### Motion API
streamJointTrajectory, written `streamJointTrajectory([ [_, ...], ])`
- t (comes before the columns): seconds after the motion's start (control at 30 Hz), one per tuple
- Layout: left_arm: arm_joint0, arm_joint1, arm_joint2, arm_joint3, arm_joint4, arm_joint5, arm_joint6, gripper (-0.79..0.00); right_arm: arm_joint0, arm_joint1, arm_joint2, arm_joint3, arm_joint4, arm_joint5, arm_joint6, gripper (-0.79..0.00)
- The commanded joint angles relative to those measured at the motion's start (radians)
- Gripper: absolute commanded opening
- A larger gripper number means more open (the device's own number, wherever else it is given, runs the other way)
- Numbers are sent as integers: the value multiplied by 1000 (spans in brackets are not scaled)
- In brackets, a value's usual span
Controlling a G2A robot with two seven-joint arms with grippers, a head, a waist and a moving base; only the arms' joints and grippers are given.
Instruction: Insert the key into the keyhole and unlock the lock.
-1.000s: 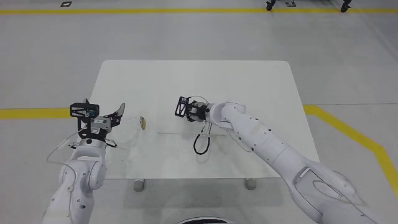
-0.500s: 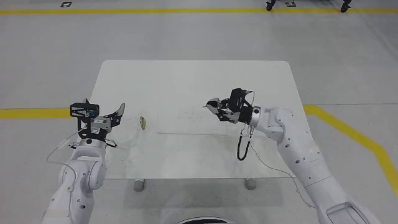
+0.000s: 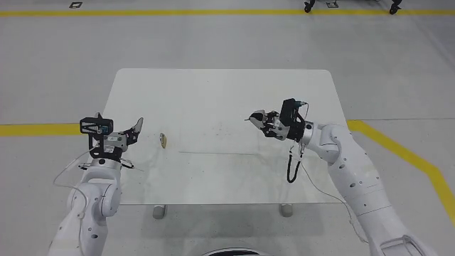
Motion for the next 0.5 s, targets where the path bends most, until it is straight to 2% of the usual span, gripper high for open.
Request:
streamJointTrajectory([
  [0.0, 1, -2, 5, -20, -86, -69, -7, 0, 11, -4, -32, 12, 32, -3, 1, -785],
  [0.07, -5, -1, -3, -23, -227, -185, -36, 0, 51, -10, -68, 68, 106, -3, -18, -785],
  [0.17, -25, 4, -23, 3, -546, -442, -145, 0, 114, -19, -154, 170, 239, -3, -27, -785],
  [0.23, -52, 12, -26, 34, -772, -594, -270, 0, 163, -21, -211, 243, 355, -3, 13, -785],
  [0.27, -62, 15, -21, 44, -851, -638, -320, 0, 176, -21, -225, 261, 395, -3, 20, -785],
  [0.33, -111, 27, 9, 74, -1094, -738, -513, 0, 210, -17, -278, 298, 517, -3, 64, -785],
  [0.47, -221, 43, 84, 119, -1352, -718, -778, 0, 247, -5, -344, 313, 680, -3, 124, -785],
])
